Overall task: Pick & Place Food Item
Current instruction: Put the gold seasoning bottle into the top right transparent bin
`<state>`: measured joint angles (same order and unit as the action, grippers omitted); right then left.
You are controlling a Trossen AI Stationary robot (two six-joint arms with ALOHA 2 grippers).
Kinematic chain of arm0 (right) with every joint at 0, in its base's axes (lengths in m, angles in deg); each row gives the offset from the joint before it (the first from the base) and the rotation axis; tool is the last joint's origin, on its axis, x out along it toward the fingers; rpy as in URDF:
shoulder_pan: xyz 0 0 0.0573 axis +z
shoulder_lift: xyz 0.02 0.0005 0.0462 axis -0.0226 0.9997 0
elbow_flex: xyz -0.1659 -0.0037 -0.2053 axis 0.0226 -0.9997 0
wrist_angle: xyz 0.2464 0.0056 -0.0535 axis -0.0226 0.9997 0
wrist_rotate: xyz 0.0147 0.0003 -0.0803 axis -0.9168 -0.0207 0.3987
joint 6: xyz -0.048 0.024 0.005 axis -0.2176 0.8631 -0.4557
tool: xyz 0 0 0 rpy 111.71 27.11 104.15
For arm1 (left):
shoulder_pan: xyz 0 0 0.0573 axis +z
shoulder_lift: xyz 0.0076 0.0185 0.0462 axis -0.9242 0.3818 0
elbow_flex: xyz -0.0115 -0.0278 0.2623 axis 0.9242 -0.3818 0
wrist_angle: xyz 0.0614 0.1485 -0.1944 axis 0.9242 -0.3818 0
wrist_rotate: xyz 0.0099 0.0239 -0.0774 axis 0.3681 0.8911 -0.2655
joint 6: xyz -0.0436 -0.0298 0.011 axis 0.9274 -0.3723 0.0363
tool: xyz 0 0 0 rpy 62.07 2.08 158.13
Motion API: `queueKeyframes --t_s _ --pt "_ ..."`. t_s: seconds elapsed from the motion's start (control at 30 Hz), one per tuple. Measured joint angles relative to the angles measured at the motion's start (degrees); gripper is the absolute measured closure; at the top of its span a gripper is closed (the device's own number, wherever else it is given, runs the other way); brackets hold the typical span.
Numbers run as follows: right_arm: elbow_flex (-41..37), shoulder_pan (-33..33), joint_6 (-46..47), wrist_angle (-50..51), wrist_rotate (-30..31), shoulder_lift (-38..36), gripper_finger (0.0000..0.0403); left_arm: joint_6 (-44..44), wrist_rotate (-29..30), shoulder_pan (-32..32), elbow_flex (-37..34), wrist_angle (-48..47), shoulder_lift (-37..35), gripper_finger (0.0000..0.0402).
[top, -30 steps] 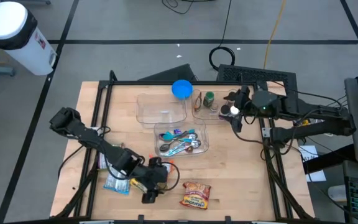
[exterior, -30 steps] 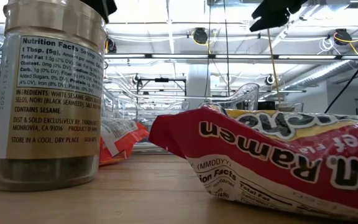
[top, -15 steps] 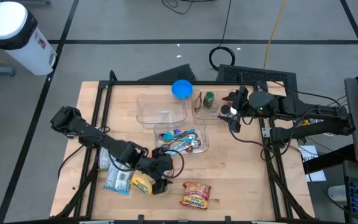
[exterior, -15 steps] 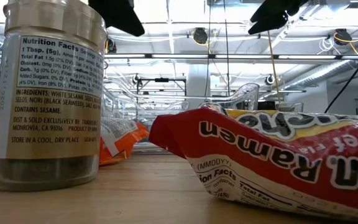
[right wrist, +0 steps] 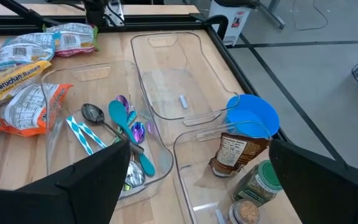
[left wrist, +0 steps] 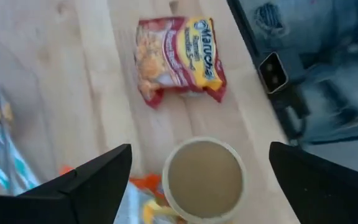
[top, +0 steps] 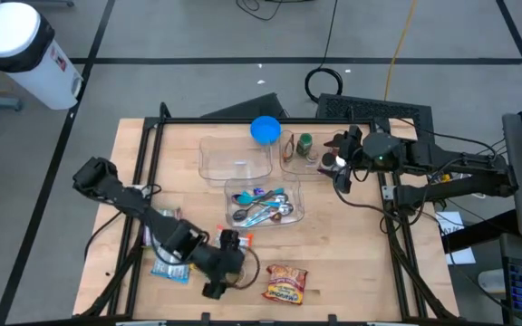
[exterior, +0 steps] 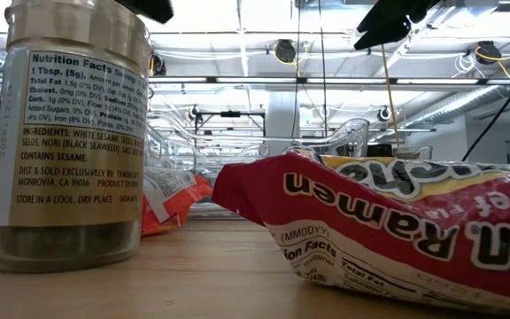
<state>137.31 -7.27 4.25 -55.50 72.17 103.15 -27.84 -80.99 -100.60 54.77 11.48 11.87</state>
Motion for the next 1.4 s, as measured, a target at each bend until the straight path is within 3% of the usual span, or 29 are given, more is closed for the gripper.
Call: queueKeyframes --t_s 0.13,0.63,0.73,0.87,0.93,1.13,1.27,1.4 --pt "0.00 0.00 0.00 0.00 -0.01 0.00 0.0024 -4.19 3.58 -2.50 -0.04 0.18 1.08 0.0026" --pt "0.00 0.00 0.46 0.02 -0.04 -0.02 0.0024 -1.22 3.16 -1.42 -0.04 -0.21 7.27 0.0036" --pt "0.00 0.00 0.48 0.00 -0.02 -0.02 0.0024 -1.20 1.66 -0.99 -0.02 -0.19 7.27 0.0062" --pt "0.00 0.00 1.13 -0.02 -0.02 -0.02 0.0024 -1.07 -0.87 -0.99 -0.04 -0.49 7.27 0.0125" --pt "0.00 0.00 3.15 -0.02 -0.06 -0.02 0.0024 -1.48 -1.07 -0.76 0.50 -1.09 7.30 0.0125" --pt "-0.04 3.75 6.00 -2.39 -4.78 0.38 0.0024 -5.13 0.87 2.29 7.45 -2.51 4.80 0.0125" --pt "-0.07 8.18 4.96 -5.02 -4.46 1.20 0.0024 -6.13 6.33 6.08 14.23 -5.75 3.33 0.0125" --pt "-0.11 11.04 4.48 -5.08 -0.60 1.38 0.0024 -13.62 9.47 11.84 21.66 -10.07 3.17 0.0125"
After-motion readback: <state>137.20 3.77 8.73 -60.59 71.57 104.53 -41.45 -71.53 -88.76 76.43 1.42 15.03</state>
